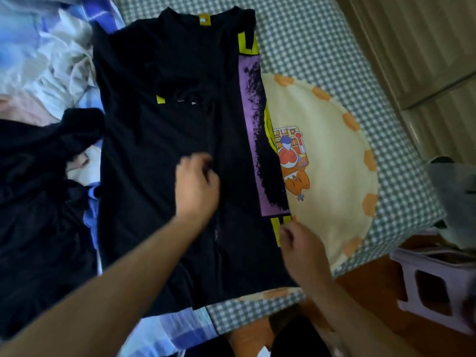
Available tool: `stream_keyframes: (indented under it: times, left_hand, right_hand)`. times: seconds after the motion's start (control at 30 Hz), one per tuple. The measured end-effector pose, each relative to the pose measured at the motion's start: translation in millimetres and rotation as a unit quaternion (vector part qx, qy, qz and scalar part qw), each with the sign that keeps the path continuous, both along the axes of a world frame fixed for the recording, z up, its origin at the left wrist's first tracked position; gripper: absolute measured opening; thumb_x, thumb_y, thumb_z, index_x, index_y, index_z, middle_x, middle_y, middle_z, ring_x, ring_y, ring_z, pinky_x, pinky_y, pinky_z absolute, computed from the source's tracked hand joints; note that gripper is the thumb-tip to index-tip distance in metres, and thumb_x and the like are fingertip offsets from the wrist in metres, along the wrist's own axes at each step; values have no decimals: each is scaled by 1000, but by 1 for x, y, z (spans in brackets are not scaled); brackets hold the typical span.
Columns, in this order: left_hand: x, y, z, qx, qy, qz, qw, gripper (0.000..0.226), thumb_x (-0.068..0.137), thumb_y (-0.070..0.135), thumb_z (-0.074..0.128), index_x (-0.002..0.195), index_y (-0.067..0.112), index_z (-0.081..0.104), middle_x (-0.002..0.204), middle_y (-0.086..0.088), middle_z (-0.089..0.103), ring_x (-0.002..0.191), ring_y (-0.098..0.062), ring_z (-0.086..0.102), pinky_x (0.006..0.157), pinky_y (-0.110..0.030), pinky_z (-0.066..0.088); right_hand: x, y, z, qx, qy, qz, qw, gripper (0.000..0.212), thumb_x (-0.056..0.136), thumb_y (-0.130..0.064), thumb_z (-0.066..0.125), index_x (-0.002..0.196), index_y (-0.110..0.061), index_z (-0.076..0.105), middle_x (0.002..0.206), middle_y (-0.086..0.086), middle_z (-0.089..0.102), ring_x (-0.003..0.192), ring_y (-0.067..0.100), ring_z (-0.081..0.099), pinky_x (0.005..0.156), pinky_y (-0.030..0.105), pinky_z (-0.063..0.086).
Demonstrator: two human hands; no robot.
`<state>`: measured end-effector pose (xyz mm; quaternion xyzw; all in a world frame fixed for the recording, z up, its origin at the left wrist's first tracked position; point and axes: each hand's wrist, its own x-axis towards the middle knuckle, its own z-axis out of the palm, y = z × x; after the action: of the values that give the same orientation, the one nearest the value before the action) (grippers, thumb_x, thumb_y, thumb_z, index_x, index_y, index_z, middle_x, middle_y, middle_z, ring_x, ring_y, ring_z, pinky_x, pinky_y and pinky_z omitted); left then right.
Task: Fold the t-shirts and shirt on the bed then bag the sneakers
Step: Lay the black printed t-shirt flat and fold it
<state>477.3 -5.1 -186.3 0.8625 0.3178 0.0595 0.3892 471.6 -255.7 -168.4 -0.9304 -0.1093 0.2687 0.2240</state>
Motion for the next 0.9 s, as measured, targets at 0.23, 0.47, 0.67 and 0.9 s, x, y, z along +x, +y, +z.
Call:
stream_keyframes:
  times: [0.23, 0.47, 0.67, 0.9]
  left_hand:
    - [-44, -159, -5, 38, 123, -227, 965, 27, 91, 45, 44, 91, 21, 56, 88, 2, 59, 79, -24, 62, 62, -37, 50]
    - [14, -191, -7, 28, 390, -123, 912, 51, 93, 66, 34, 116, 21, 41, 119, -1, 49, 110, -26, 51, 82, -42, 44]
    - [18, -213, -35, 92, 344, -32, 934, 32, 74, 45, 47, 85, 16, 54, 83, -6, 53, 70, -30, 53, 55, -41, 39]
    - [21, -235, -38, 145, 350, 79, 922, 23, 84, 38, 39, 86, 17, 50, 84, -7, 47, 74, -30, 47, 59, -42, 34]
  right_hand:
    - [197, 14, 0, 10, -49, -70, 996, 16, 98, -14, 55, 111, -15, 66, 103, -4, 64, 96, 19, 64, 86, 34, 51]
    - [377, 141, -51, 152, 102, -105, 978, 33, 91, -9, 60, 121, -23, 57, 110, 2, 64, 97, 17, 66, 81, 31, 59]
    - [454, 226, -98, 234, 228, -164, 931, 16, 87, -12, 67, 104, -12, 64, 86, 5, 76, 71, 17, 71, 57, 29, 54]
    - [491, 267, -127, 292, 264, -178, 902, 25, 85, -5, 72, 109, -5, 66, 98, 18, 76, 80, 32, 76, 65, 52, 62]
